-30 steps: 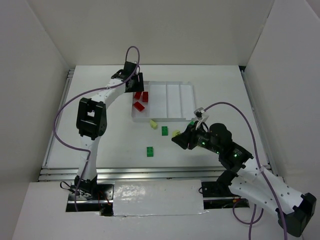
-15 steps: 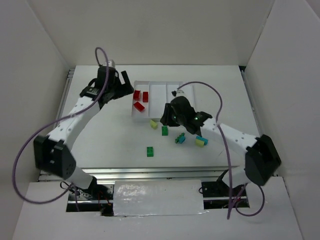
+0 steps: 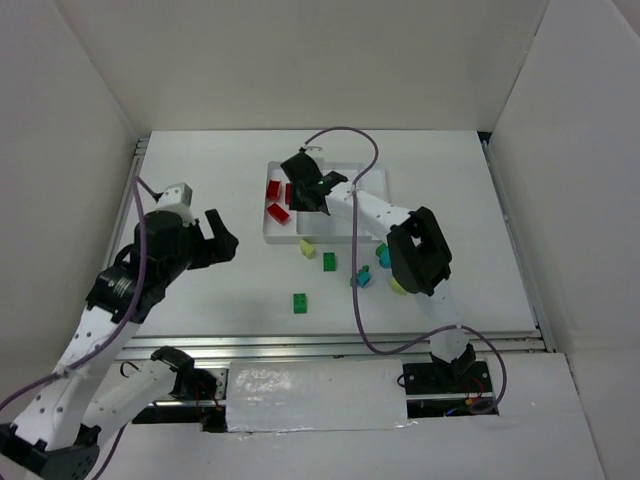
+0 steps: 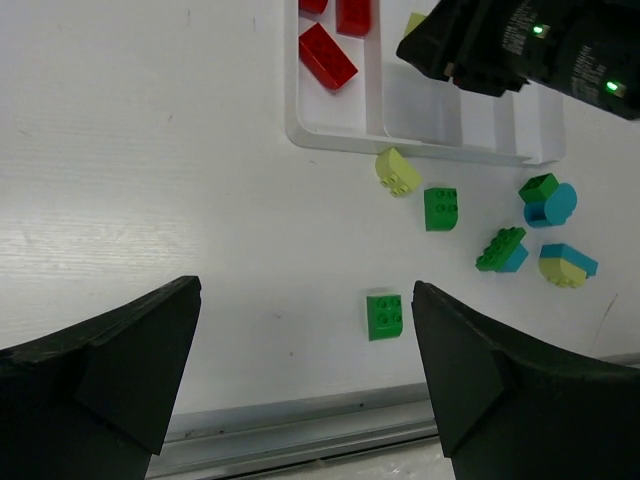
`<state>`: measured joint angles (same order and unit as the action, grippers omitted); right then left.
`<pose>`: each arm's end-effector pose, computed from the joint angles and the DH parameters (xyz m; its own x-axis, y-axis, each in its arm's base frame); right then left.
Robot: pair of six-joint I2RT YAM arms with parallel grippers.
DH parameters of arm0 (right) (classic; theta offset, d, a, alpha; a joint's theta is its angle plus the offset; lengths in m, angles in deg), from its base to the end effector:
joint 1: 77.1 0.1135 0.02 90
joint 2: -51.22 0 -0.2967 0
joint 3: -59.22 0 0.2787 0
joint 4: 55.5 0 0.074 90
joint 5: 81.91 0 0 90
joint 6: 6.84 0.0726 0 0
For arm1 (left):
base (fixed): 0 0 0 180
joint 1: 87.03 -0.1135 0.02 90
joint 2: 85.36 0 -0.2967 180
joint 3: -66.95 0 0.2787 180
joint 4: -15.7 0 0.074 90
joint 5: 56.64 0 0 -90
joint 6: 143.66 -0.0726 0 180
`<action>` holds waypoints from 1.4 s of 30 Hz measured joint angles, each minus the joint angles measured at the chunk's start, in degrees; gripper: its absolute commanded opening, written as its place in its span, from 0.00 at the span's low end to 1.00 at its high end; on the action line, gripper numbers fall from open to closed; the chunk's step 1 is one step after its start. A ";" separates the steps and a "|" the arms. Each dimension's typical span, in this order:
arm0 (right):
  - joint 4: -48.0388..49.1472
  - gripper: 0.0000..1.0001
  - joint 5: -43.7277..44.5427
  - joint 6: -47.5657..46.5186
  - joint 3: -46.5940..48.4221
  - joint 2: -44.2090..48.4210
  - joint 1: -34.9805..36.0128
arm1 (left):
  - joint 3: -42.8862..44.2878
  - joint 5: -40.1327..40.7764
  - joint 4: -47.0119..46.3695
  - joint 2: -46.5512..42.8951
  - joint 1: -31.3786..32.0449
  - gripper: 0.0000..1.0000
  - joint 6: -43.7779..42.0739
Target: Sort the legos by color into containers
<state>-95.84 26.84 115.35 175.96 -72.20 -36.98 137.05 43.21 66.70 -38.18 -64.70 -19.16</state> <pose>0.4414 0.3414 0.2243 -0.7092 0.0620 -0.7022 -0.0765 0.9835 0.1642 0.1929 -0.0658 0.3712 -0.4918 -0.4013 -0.7727 -0.0532 0.8996 -0.4334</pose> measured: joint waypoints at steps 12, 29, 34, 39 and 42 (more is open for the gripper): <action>-4.98 0.64 2.36 -0.31 6.67 -6.27 -2.21 | -5.88 0.04 1.95 -10.10 0.00 0.99 -6.16; 3.02 0.74 -7.13 -9.77 -22.27 18.58 3.78 | -6.67 -1.33 1.27 -11.98 0.00 0.99 -6.29; 7.15 0.66 -12.04 -13.97 -27.98 23.61 8.04 | -6.73 -2.08 1.20 -11.52 0.00 0.99 -6.32; 8.00 0.66 -11.10 -16.24 -29.11 21.90 7.80 | -6.97 -2.32 0.87 -11.50 0.00 0.99 -6.32; 8.24 0.67 -9.60 -17.25 -28.98 19.80 7.91 | -7.15 -2.54 0.83 -11.47 0.00 1.00 -6.32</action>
<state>-87.59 17.24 98.10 146.98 -52.40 -29.07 129.90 40.67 67.53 -49.65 -64.70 -25.48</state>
